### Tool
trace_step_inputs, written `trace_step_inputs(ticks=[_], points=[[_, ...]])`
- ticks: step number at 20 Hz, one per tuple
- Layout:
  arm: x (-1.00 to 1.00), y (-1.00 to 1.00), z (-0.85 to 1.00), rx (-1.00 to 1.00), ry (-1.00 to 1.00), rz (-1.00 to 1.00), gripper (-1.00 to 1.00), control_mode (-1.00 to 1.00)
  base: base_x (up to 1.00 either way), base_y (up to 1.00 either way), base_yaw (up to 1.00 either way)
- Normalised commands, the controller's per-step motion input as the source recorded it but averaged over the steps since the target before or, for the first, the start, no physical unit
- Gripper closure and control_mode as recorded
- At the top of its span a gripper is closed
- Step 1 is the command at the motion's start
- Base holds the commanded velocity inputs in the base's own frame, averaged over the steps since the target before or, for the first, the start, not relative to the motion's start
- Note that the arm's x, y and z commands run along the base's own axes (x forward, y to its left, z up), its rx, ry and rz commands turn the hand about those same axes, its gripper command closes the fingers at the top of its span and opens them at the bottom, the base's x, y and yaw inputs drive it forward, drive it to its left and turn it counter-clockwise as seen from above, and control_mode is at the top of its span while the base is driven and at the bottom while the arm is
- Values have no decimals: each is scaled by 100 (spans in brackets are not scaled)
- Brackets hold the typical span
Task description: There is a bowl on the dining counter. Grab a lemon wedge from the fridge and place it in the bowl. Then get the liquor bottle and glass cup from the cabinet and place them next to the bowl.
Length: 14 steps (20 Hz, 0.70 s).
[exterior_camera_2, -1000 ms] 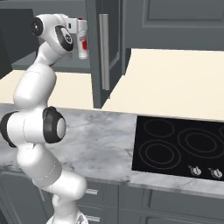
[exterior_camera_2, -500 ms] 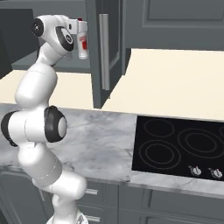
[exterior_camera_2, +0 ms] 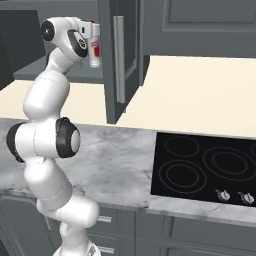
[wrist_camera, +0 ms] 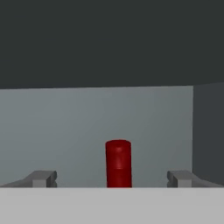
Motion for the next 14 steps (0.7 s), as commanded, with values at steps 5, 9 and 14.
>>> trace_step_inputs(ticks=[5, 9, 14], points=[[7, -10, 0, 1, 0, 1, -100, -100, 0, 0, 0], [9, -5, 0, 0, 0, 0, -100, -100, 0, 0, 0], [11, 0, 0, 0, 0, 0, -100, -100, 0, 0, 0]])
